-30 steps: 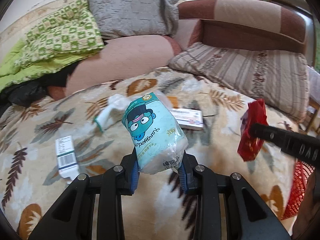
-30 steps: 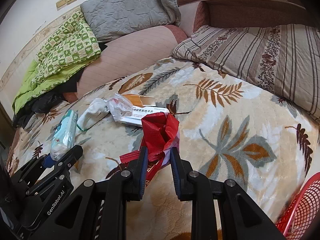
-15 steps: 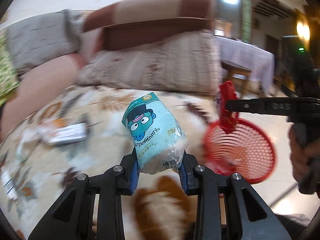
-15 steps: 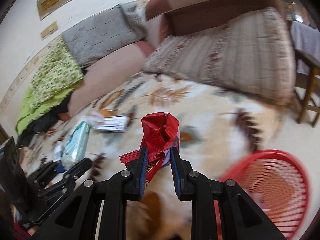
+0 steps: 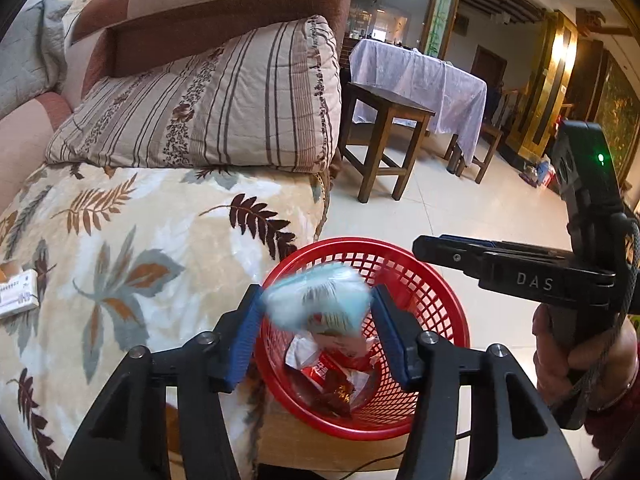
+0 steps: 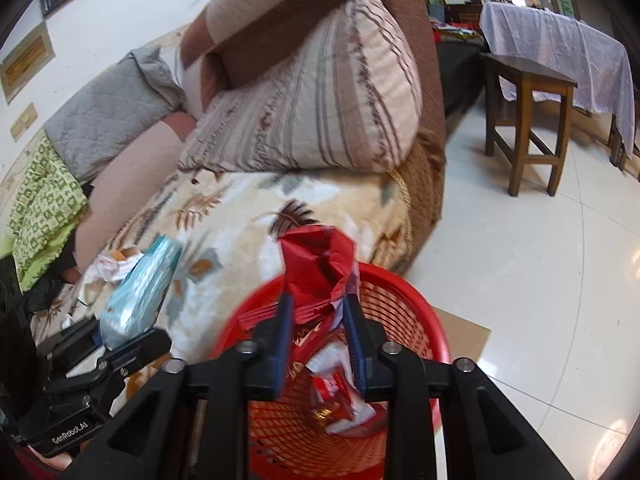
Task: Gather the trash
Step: 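Carry both items over the red basket and open both tools, then return to the bed and grasp the white barcode medicine box with the left tool, then grasp the long white-blue medicine box with the right tool while the left holds its box, then lift both medicine boxes off the bedspread with both tools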
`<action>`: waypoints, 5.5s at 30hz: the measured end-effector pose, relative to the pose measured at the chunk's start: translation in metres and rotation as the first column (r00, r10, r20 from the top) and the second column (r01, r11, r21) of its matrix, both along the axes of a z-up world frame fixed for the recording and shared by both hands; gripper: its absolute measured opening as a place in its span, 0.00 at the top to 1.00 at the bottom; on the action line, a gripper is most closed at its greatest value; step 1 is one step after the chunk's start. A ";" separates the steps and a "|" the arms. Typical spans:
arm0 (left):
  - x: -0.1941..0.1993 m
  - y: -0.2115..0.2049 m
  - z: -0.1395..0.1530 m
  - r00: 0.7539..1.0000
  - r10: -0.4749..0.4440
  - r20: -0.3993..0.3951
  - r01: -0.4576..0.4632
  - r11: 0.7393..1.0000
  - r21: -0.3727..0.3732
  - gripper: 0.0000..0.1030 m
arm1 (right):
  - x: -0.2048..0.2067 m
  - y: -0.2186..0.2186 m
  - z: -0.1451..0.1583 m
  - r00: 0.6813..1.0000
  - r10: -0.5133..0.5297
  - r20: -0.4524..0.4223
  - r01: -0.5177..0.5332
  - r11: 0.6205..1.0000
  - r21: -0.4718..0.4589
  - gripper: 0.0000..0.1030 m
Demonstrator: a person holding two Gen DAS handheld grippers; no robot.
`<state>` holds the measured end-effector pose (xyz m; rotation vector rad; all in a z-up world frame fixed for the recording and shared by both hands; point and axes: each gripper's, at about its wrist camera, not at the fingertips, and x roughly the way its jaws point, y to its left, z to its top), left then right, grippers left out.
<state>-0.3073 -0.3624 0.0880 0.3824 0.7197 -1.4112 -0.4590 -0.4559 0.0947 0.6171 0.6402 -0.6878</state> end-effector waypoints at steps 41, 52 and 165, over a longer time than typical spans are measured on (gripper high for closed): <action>0.254 0.307 0.001 0.448 0.894 0.013 -0.882 0.440 0.172 0.37 | 0.199 0.166 0.018 0.859 0.501 -0.104 -0.507 0.861 -0.039 0.57; 0.350 0.293 -0.066 0.375 0.916 0.142 -0.875 0.299 0.380 0.32 | 0.257 0.167 0.002 0.823 0.554 -0.122 -0.557 0.830 0.010 0.57; 0.170 0.270 -0.037 0.481 0.841 0.249 -0.872 0.487 0.042 0.66 | 0.280 0.218 -0.043 0.816 0.525 -0.242 -0.570 0.801 -0.186 0.46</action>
